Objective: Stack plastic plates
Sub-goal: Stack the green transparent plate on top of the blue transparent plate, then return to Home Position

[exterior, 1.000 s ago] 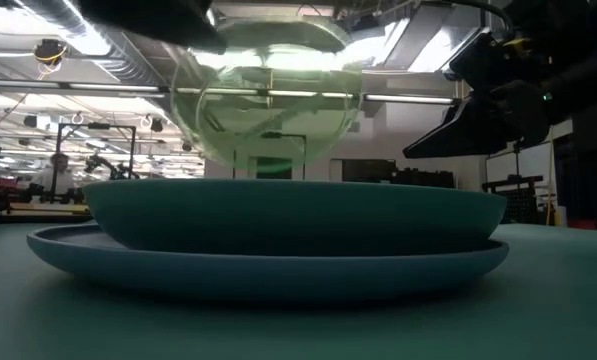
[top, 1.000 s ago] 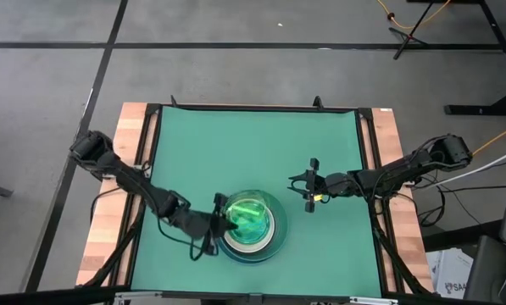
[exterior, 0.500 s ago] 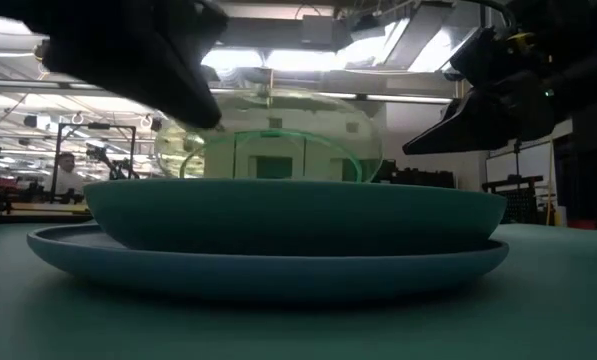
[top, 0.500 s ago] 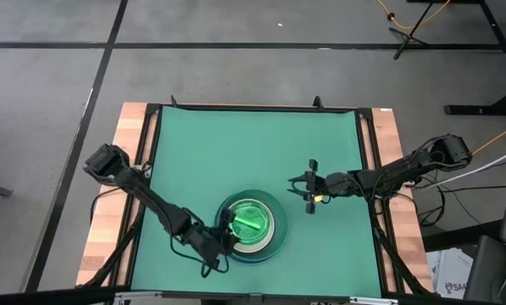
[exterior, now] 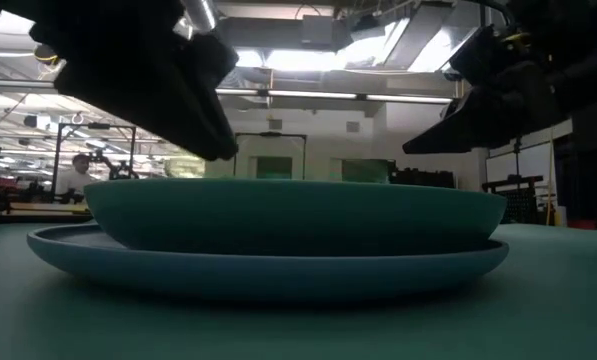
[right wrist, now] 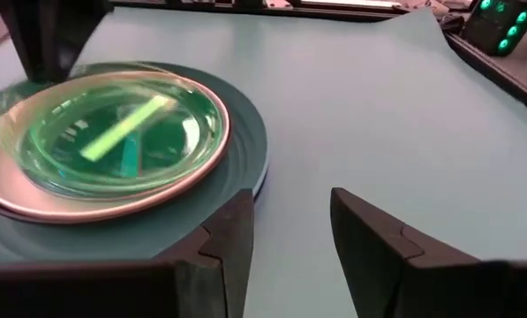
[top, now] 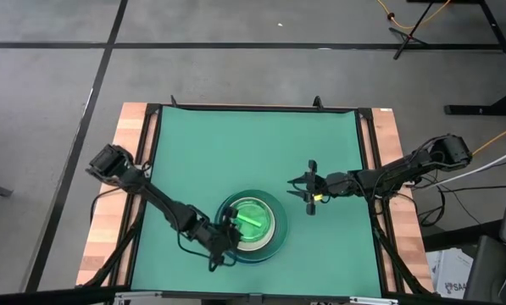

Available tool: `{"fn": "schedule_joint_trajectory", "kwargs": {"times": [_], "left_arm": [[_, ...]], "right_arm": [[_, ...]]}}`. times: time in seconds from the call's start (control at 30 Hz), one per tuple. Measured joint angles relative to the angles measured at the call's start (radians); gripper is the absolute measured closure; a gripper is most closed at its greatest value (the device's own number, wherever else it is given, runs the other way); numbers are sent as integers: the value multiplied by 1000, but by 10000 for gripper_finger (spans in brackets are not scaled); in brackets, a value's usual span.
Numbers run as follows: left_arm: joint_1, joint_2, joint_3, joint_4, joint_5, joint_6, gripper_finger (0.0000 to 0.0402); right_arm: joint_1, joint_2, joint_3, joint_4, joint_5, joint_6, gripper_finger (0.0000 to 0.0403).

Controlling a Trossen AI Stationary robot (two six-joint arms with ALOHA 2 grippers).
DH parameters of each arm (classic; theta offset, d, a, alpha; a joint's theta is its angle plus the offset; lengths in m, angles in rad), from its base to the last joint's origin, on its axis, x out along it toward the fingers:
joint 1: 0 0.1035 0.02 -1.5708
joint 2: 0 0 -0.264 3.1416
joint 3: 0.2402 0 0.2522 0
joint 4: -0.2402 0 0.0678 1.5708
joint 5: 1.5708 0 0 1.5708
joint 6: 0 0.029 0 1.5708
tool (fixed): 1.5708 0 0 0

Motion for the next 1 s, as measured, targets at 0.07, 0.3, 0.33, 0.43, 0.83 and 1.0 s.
{"fn": "schedule_joint_trajectory", "kwargs": {"times": [0.07,0.3,0.33,0.43,0.83,1.0], "left_arm": [[13,-3,0,-7,57,-25,319],[12,-55,1,-62,168,-25,288],[7,-67,1,-81,168,-25,288],[4,-108,1,-118,168,-29,290],[65,-378,-64,-141,55,161,292],[187,-540,-218,-22,122,185,292]], "right_arm": [[0,0,0,0,-1,19,256],[0,0,24,-4,-16,52,241],[0,0,29,-5,-21,53,232],[0,0,48,-11,-32,69,198],[0,-1,109,-36,-5,33,156],[-1,-4,125,-38,50,-4,175]]}}
